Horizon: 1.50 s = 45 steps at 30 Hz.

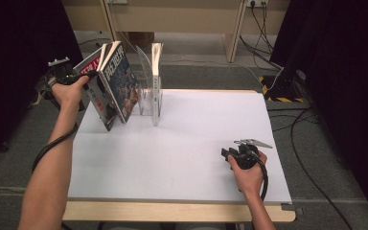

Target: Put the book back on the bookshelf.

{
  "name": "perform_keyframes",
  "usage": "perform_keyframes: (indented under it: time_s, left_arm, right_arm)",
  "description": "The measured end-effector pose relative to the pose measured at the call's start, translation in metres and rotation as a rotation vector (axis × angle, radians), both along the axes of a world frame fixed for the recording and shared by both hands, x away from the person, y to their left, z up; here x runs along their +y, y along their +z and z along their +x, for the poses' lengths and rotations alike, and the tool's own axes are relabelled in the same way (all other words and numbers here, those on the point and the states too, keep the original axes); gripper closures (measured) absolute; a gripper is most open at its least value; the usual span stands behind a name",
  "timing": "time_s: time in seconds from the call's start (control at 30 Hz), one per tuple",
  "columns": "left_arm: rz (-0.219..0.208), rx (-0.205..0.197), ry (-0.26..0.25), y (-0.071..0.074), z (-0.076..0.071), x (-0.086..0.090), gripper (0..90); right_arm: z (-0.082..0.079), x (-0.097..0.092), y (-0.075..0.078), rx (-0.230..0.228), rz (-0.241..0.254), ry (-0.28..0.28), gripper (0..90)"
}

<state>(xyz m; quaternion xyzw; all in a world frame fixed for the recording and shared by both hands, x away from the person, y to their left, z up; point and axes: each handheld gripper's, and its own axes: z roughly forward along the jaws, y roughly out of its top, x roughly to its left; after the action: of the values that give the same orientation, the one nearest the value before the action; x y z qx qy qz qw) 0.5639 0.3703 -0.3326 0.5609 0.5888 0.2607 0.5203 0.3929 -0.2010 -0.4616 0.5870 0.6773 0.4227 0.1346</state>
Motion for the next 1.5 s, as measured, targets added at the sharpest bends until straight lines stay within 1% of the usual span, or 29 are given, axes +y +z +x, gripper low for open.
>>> perform_keyframes:
  time_s: [0.1,0.23,0.27,0.37,0.4,0.43,0.53,0.63,0.67,0.7,0.73,0.8,0.83,0.87,0.97,1.0,1.03,1.1,1.17,1.2,1.23,1.27,1.3,1.33,1.37,1.4,1.43,1.47,1.5]
  left_arm:
    - [0.006,0.003,0.001,0.004,0.004,-0.001,71.4]
    - [0.037,0.033,0.0,0.009,0.008,-0.003,75.5]
    - [0.049,0.043,-0.006,0.01,0.009,-0.004,77.1]
    - [0.068,0.066,-0.005,0.01,0.011,-0.005,83.5]
    - [0.068,0.066,-0.005,0.01,0.011,-0.005,84.7]
    - [0.08,0.079,-0.006,0.011,0.011,-0.005,85.2]
    - [0.097,0.082,-0.013,0.012,0.01,-0.007,85.8]
    - [0.097,0.08,-0.022,0.013,0.009,-0.009,86.0]
    - [0.104,0.066,-0.021,0.014,0.006,-0.011,86.1]
    - [0.104,0.066,-0.021,0.014,0.006,-0.011,86.1]
    - [0.105,0.055,-0.02,0.015,0.005,-0.011,86.1]
    - [0.111,0.018,-0.015,0.016,0.0,-0.011,86.2]
    - [0.111,0.018,-0.015,0.016,0.0,-0.011,86.3]
    - [0.112,-0.013,0.0,0.018,-0.003,-0.01,86.4]
    - [0.111,-0.069,0.02,0.021,-0.007,-0.01,86.4]
    - [0.123,-0.087,0.029,0.021,-0.008,-0.011,86.4]
    - [0.148,-0.106,0.037,0.022,-0.008,-0.011,86.4]
    - [0.161,-0.132,0.04,0.022,-0.008,-0.012,86.5]
    - [0.158,-0.161,0.037,0.019,-0.007,-0.012,86.5]
    - [0.158,-0.161,0.037,0.019,-0.007,-0.012,86.5]
    - [0.182,-0.187,0.028,0.015,-0.006,-0.015,86.4]
    - [0.183,-0.197,0.022,0.013,-0.006,-0.018,86.5]
    - [0.199,-0.207,0.028,0.012,-0.006,-0.02,86.4]
    - [0.199,-0.207,0.028,0.012,-0.006,-0.02,86.5]
    - [0.21,-0.213,-0.006,0.011,-0.004,-0.025,86.4]
    - [0.21,-0.213,-0.006,0.011,-0.004,-0.025,86.4]
    - [0.247,-0.208,-0.021,0.01,-0.002,-0.031,86.4]
    - [0.262,-0.203,-0.025,0.01,-0.001,-0.033,86.4]
    - [0.262,-0.208,-0.029,0.009,-0.001,-0.034,86.4]
  right_arm:
    - [0.0,0.0,0.0,0.001,-0.001,0.0,61.9]
    - [0.001,0.0,-0.001,0.005,-0.002,0.003,61.8]
    - [0.001,0.0,-0.001,0.006,-0.002,0.002,61.8]
    - [0.001,-0.001,-0.001,0.006,-0.006,0.006,61.9]
    - [0.001,-0.001,-0.001,0.01,-0.005,0.005,61.8]
    - [0.001,-0.001,-0.001,0.009,-0.007,0.006,61.8]
    - [0.0,0.0,-0.001,0.015,-0.003,0.003,61.9]
    - [0.001,0.0,-0.001,0.015,-0.005,0.006,61.9]
    - [0.0,0.0,-0.001,0.016,-0.007,0.008,62.0]
    - [0.0,0.0,-0.001,0.016,-0.007,0.008,62.0]
    - [0.0,0.0,-0.001,0.015,-0.007,0.009,61.9]
    - [0.0,-0.001,-0.001,0.009,-0.006,0.007,61.9]
    - [0.0,-0.001,-0.001,0.009,-0.006,0.007,61.9]
    - [0.0,-0.001,-0.001,0.012,-0.005,0.006,61.9]
    - [0.0,0.0,-0.001,0.015,-0.005,0.007,61.9]
    - [0.0,0.001,-0.001,0.018,-0.001,0.005,62.0]
    - [0.001,0.001,-0.002,0.019,-0.002,0.005,62.0]
    - [0.0,0.001,-0.001,0.018,-0.002,0.004,62.0]
    - [0.001,0.001,-0.001,0.011,-0.008,0.012,62.1]
    - [0.001,0.0,-0.001,0.01,-0.009,0.011,62.0]
    - [0.001,0.001,-0.002,0.013,-0.005,0.008,62.1]
    - [0.0,0.001,-0.002,0.017,-0.001,0.005,62.1]
    - [0.0,0.001,-0.002,0.017,-0.005,0.006,62.1]
    - [0.001,0.001,-0.002,0.018,-0.005,0.006,62.1]
    - [0.001,0.0,-0.003,0.011,-0.012,0.012,62.1]
    - [0.001,0.001,-0.002,0.019,-0.005,0.008,62.1]
    - [0.001,0.0,-0.002,0.014,-0.008,0.009,62.1]
    - [0.001,0.0,-0.002,0.013,-0.006,0.009,62.1]
    - [0.001,0.0,-0.002,0.012,-0.008,0.008,62.1]
